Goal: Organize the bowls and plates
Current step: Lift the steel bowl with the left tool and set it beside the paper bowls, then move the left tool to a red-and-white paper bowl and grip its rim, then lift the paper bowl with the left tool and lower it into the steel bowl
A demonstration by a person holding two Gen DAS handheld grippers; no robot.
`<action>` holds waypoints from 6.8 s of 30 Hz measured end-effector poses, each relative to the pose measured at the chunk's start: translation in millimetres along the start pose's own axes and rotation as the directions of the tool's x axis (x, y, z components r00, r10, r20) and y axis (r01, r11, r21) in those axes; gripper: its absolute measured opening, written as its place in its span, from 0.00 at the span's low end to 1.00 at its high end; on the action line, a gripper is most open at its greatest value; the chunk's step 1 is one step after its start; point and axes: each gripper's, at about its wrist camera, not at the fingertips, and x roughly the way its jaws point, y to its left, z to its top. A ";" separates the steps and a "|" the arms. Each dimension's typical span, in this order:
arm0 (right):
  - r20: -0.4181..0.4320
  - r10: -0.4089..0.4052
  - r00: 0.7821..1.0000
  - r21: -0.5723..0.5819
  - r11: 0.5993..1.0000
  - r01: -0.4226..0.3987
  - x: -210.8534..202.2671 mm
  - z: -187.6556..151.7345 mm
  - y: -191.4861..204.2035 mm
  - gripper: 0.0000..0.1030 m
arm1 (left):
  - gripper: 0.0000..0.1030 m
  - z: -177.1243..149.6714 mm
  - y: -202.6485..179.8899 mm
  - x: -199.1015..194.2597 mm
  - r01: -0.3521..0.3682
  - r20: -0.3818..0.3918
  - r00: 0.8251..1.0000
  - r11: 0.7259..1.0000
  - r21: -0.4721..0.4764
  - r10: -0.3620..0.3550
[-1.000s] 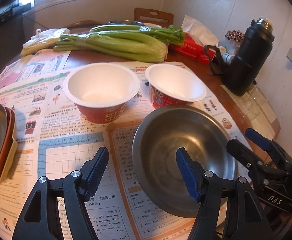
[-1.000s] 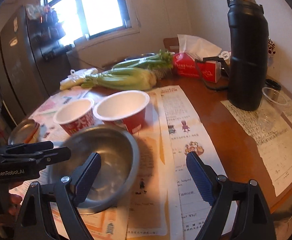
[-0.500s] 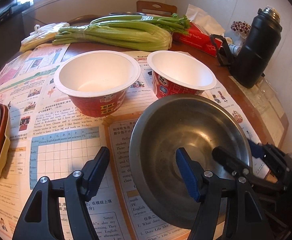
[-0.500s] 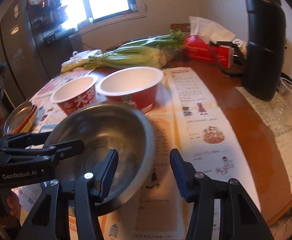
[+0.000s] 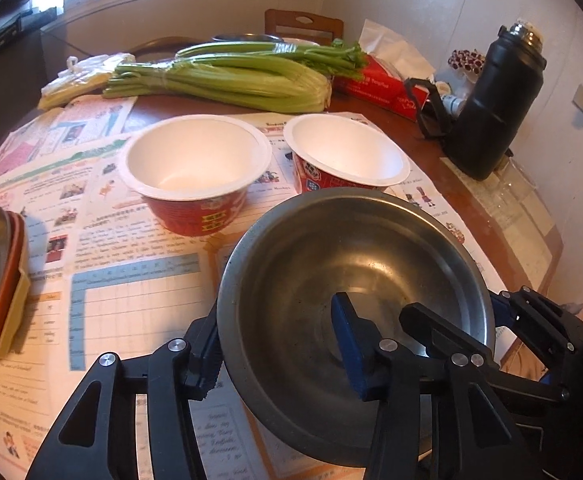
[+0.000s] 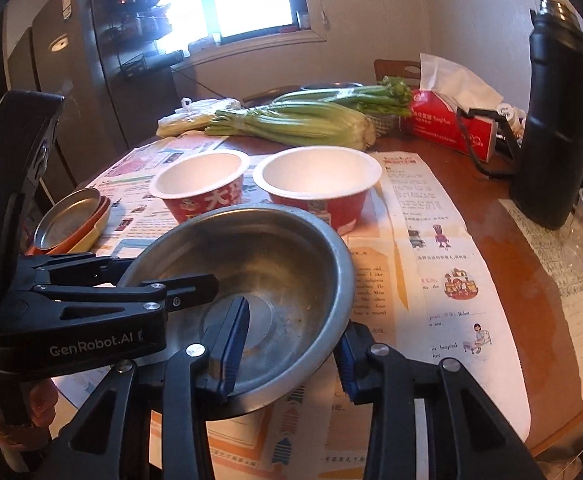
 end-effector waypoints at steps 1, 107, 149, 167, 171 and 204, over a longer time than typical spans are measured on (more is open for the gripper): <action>0.000 0.007 1.000 -0.002 1.000 -0.007 -2.0 0.9 2.2 0.39 | 0.49 -0.5 0.8 -2.5 -0.002 0.003 1.000 1.000 0.001 0.002; -0.145 0.167 0.975 0.245 0.961 -0.128 99.9 102.4 36.7 0.51 | 0.58 121.5 110.0 52.7 -0.024 -0.106 0.994 0.996 -0.091 0.015; -0.011 0.214 0.977 0.011 0.977 -0.213 7.2 133.6 62.2 0.43 | 0.32 109.9 72.3 -61.0 0.058 0.010 0.998 0.995 -0.082 -0.057; -0.084 0.267 0.960 -0.078 0.959 -0.273 -20.0 85.6 61.8 0.44 | 0.35 51.6 52.9 -62.0 0.026 -0.042 0.999 0.994 -0.105 -0.030; -0.123 0.279 0.952 -0.077 0.954 -0.290 -14.3 73.6 61.6 0.44 | 0.35 39.8 50.1 -55.7 0.006 -0.065 0.998 0.994 -0.109 -0.013; -0.300 0.263 0.917 -0.068 0.953 -0.295 14.6 26.7 72.7 0.44 | 0.36 -7.1 51.6 -24.5 0.004 -0.177 0.984 0.998 -0.063 -0.015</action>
